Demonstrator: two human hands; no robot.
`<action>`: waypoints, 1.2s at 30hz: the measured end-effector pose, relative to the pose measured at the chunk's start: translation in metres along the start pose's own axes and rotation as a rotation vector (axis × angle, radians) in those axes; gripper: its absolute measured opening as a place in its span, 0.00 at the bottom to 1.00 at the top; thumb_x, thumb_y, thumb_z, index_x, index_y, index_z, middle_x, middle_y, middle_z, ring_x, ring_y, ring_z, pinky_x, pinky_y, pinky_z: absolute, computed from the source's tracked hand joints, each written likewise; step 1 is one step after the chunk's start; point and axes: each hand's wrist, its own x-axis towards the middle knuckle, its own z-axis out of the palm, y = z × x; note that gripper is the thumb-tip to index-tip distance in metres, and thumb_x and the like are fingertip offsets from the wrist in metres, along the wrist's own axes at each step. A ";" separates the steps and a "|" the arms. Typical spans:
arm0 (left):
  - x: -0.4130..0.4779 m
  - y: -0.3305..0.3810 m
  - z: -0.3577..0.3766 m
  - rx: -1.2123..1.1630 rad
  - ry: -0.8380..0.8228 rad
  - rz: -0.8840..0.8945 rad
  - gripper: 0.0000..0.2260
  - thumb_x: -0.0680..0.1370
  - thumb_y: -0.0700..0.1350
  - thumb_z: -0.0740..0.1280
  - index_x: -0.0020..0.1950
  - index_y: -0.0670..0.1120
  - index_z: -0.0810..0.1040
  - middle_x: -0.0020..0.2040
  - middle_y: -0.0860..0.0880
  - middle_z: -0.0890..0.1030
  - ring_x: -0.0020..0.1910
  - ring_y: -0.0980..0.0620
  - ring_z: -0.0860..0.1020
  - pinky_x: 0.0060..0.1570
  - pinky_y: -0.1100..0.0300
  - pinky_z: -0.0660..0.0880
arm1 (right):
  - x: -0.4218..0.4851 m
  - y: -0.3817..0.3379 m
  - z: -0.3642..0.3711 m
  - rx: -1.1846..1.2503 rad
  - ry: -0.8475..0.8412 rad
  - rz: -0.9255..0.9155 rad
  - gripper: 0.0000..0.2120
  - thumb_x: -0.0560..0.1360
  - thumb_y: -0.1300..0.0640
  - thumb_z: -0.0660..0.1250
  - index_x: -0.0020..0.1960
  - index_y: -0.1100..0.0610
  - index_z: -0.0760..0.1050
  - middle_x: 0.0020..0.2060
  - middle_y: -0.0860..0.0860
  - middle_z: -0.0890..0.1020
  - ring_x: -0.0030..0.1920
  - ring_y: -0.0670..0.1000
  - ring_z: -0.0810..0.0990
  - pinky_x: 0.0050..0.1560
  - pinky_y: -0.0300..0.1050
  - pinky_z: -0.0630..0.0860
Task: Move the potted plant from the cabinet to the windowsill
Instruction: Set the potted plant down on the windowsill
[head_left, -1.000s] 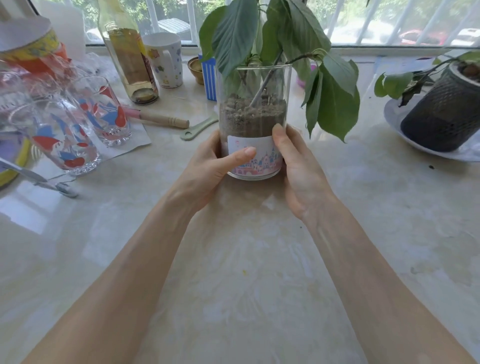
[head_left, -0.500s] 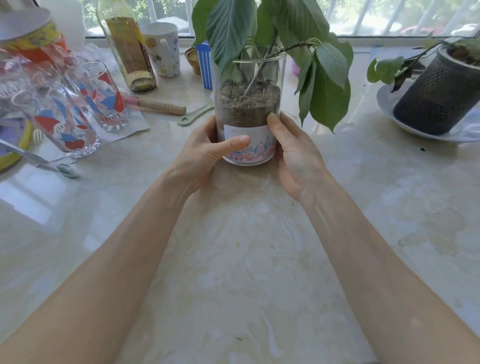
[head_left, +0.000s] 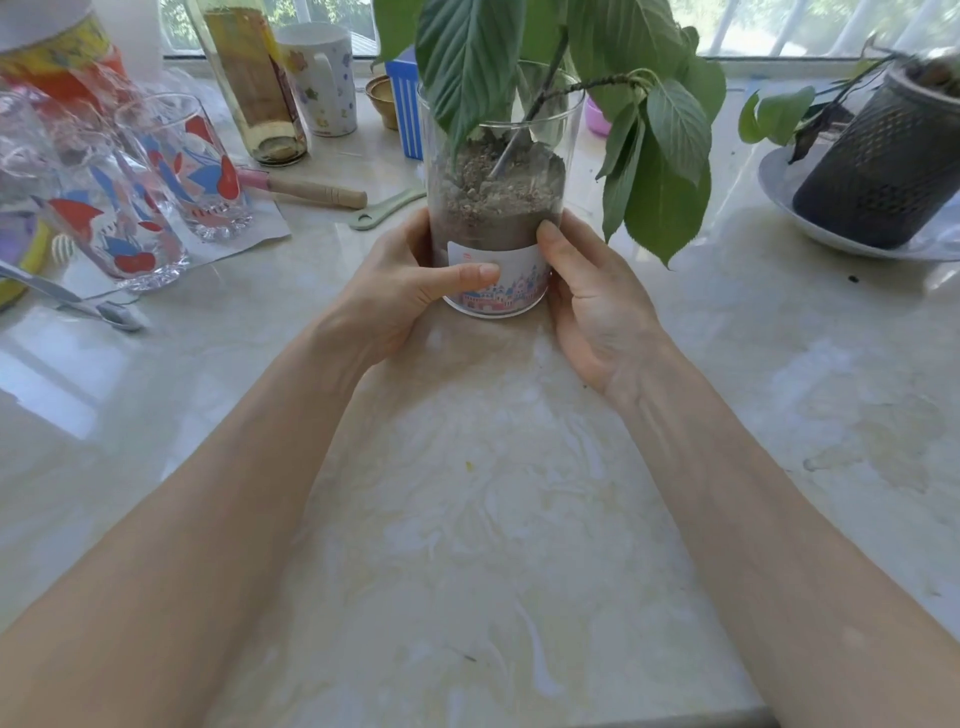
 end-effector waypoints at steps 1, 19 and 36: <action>0.000 0.000 0.000 -0.003 0.000 0.003 0.30 0.67 0.31 0.73 0.69 0.33 0.72 0.59 0.41 0.83 0.56 0.50 0.84 0.57 0.55 0.80 | 0.000 0.000 0.000 0.001 -0.002 0.000 0.18 0.80 0.61 0.62 0.69 0.62 0.73 0.63 0.60 0.80 0.65 0.54 0.78 0.72 0.54 0.72; 0.000 0.001 -0.002 0.007 -0.025 -0.003 0.35 0.66 0.34 0.77 0.71 0.32 0.71 0.65 0.36 0.80 0.60 0.47 0.83 0.57 0.56 0.79 | 0.000 -0.002 -0.001 -0.001 -0.019 0.003 0.19 0.82 0.64 0.59 0.71 0.67 0.70 0.69 0.65 0.77 0.64 0.54 0.77 0.71 0.52 0.73; -0.016 0.010 0.011 0.026 0.087 -0.052 0.32 0.68 0.34 0.75 0.71 0.37 0.72 0.59 0.43 0.83 0.56 0.49 0.84 0.57 0.57 0.81 | -0.006 -0.002 0.003 0.040 0.016 0.017 0.09 0.81 0.64 0.60 0.58 0.61 0.77 0.56 0.58 0.82 0.55 0.52 0.80 0.63 0.49 0.77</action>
